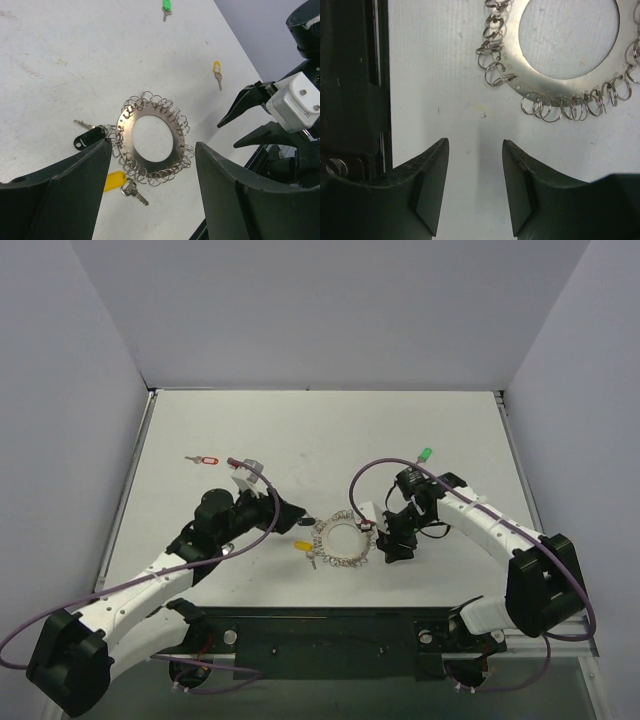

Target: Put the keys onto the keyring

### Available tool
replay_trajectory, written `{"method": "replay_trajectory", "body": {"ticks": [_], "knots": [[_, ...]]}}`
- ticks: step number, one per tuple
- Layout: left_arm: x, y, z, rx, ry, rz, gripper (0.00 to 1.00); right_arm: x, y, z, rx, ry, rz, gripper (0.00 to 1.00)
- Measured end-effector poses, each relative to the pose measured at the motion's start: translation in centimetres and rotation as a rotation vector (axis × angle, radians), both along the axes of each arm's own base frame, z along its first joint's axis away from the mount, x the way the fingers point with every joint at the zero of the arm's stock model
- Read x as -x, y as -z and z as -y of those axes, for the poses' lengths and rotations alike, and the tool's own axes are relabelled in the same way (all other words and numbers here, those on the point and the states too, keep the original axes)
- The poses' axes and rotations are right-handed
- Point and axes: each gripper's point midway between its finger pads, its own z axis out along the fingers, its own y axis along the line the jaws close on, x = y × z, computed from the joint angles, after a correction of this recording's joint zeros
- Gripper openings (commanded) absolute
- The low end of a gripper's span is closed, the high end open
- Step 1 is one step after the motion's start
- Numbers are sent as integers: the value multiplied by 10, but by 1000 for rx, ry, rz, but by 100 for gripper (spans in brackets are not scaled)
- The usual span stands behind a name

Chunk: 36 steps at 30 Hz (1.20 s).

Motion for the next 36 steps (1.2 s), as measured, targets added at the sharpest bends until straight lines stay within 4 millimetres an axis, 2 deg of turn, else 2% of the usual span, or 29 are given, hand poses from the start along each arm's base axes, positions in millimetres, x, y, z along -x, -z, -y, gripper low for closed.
{"method": "replay_trajectory", "body": {"ticks": [3,6,9,15,18,25,30,36], "knots": [[-1,8,-13,33,-43,-14,80,-5,7,3,28,65,0,41],[4,19,-14,43,-46,-45,80,-16,7,1,59,150,-4,41],[5,19,-14,59,-45,-53,80,-25,10,-2,100,208,-10,41],[5,15,-11,79,-34,-45,78,-33,17,-26,215,313,-65,40],[7,16,-8,85,-15,-48,77,-32,15,-34,230,353,-78,39],[15,24,-5,78,5,-97,76,-30,18,-39,233,527,-135,38],[19,11,-14,101,-32,-59,76,-27,23,-34,231,656,-181,34],[21,8,-21,122,-61,-50,75,-52,18,-18,180,828,-215,31]]}}
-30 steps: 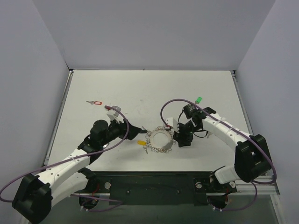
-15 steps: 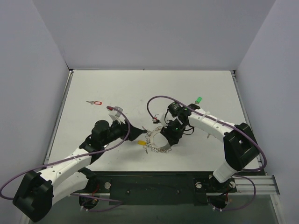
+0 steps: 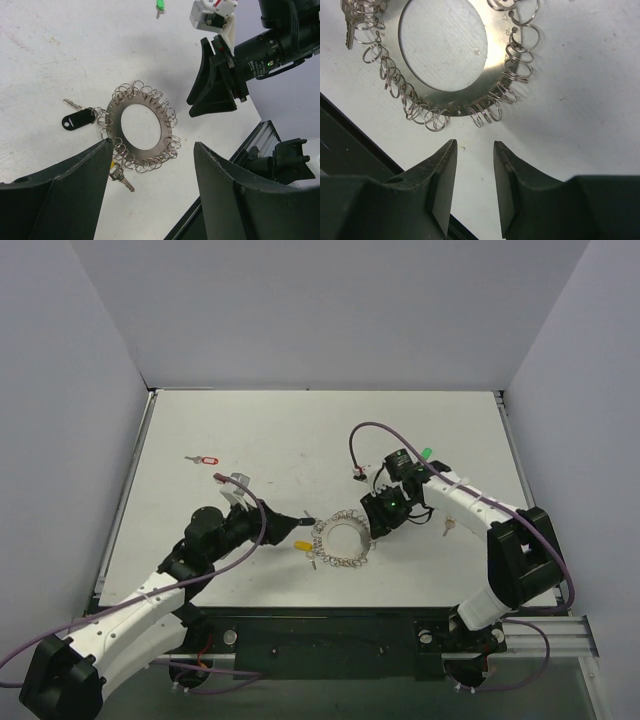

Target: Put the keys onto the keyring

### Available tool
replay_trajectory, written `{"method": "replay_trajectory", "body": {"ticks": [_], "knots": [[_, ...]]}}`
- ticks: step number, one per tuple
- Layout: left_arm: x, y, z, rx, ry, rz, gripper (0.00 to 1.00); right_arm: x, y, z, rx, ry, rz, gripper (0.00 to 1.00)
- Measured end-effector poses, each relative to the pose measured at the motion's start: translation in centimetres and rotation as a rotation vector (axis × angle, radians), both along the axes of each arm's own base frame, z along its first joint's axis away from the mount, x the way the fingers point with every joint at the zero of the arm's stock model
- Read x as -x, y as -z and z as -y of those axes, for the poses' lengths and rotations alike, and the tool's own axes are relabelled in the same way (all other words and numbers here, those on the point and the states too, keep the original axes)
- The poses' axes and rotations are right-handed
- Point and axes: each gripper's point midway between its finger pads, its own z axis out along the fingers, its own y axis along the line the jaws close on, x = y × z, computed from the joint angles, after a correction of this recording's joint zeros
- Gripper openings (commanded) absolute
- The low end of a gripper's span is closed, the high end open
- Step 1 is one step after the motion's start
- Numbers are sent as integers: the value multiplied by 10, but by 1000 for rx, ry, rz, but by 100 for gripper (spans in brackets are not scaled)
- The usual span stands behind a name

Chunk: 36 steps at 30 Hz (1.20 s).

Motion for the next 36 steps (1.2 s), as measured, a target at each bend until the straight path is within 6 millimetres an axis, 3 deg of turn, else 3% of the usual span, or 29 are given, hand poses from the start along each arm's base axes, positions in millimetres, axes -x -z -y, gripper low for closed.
{"method": "replay_trajectory", "body": {"ticks": [3,8,18,26,36], "knots": [[0,6,1,-1,2,-23,73,-4,-2,5,-33,50,-27,28],[4,25,7,9,24,-95,71,3,-4,-4,-66,34,-52,25],[33,56,28,-59,130,-183,70,17,0,-16,-42,-32,-62,18],[33,60,27,-79,118,-182,70,8,8,-3,15,27,-60,17],[34,59,26,-81,114,-182,70,17,23,-1,42,54,-145,19]]}}
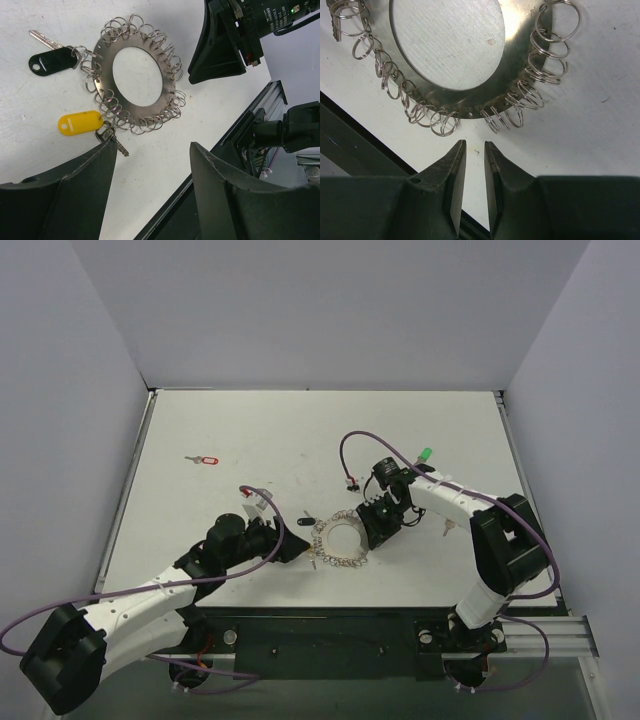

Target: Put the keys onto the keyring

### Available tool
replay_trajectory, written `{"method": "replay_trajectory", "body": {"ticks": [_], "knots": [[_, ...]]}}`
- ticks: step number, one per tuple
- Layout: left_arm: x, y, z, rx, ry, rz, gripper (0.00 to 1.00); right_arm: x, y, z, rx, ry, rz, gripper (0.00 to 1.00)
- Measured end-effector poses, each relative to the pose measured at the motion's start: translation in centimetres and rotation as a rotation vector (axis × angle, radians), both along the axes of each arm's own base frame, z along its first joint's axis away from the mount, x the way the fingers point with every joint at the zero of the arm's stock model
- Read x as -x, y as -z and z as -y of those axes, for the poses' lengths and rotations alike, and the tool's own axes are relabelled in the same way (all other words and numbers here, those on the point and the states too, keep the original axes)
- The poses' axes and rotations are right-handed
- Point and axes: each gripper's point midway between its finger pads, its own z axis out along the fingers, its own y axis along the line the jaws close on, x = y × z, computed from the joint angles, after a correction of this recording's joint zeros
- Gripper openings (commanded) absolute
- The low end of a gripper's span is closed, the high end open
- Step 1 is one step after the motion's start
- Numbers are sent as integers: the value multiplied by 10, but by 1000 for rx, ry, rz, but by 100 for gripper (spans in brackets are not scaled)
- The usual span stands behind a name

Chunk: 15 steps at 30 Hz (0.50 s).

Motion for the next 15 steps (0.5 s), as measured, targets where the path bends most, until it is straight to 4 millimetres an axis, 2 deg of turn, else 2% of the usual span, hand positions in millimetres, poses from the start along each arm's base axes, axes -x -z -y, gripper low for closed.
{"method": "replay_trajectory", "body": {"ticks": [7,15], "knots": [[0,-1,0,1,-2,3,70,-1,1,2,3,54,-24,23],[-1,-1,-1,-1,-10,5,70,-4,12,9,23,133,-77,25]]}}
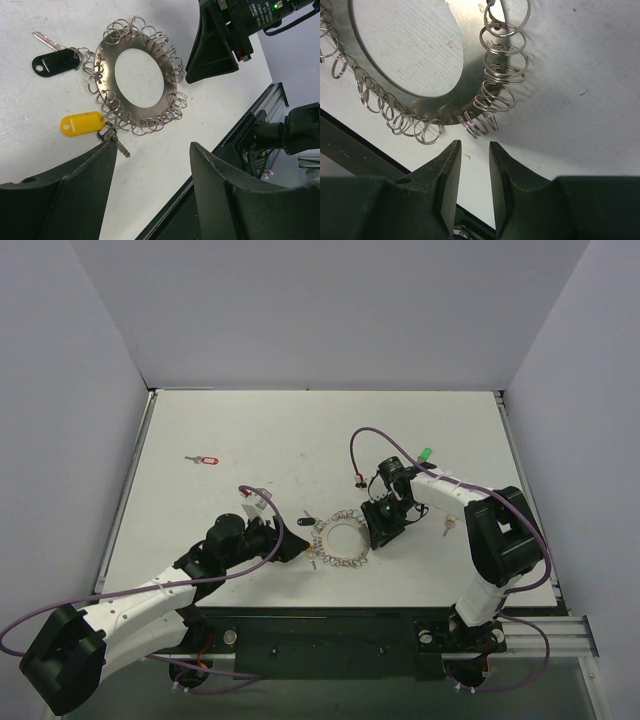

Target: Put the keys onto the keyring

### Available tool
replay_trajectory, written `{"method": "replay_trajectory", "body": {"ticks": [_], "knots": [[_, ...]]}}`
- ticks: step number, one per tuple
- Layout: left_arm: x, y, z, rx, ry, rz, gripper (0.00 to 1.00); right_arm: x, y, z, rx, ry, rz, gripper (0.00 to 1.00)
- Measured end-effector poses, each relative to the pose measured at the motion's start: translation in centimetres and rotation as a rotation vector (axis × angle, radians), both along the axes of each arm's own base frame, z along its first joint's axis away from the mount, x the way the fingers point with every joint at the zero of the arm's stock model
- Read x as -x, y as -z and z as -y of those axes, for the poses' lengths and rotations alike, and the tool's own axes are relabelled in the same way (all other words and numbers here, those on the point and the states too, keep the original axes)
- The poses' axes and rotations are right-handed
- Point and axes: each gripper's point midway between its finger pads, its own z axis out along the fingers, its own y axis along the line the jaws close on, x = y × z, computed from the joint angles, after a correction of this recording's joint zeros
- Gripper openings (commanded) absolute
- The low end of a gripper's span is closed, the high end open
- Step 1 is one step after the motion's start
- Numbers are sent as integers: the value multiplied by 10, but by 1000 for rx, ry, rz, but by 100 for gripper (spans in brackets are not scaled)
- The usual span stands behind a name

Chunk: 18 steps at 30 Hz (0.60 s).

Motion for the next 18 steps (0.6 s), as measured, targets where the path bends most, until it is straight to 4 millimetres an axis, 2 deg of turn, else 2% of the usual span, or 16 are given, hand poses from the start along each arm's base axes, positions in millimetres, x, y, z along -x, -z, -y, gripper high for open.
{"method": "replay_trajectory", "body": {"ticks": [18], "knots": [[0,0,0,-1,-1,0,70,3,5,-8,-29,11,-56,24]]}}
